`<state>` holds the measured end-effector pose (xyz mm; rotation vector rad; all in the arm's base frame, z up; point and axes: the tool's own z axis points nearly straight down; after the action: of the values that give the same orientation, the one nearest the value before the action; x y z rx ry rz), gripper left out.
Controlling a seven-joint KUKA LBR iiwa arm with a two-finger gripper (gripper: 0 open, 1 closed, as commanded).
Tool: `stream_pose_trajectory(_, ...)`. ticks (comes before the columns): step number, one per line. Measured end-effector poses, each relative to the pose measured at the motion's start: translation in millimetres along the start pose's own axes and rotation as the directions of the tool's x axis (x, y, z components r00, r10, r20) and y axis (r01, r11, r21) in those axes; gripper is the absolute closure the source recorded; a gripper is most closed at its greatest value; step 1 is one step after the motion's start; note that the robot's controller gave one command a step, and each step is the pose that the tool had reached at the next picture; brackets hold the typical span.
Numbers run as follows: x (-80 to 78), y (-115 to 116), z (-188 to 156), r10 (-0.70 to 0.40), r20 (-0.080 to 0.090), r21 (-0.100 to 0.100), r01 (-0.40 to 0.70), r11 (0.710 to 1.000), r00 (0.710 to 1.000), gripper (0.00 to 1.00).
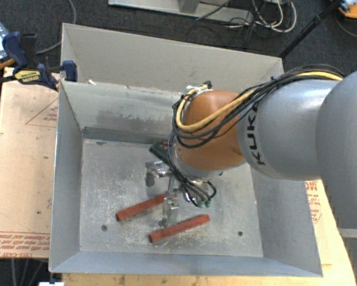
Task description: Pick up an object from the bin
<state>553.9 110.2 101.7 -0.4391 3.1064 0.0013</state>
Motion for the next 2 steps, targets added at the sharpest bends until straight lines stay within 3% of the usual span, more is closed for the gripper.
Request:
stream_pose_trajectory(1, -0.5, -25, -9, -0.073, -0.002, 0.000, 0.073, 0.997, 0.997, 0.00)
stream_pose_trajectory(2, -18.8, -25, 34, -0.103, -0.004, -0.002, 0.103, 0.995, 0.995, 0.00)
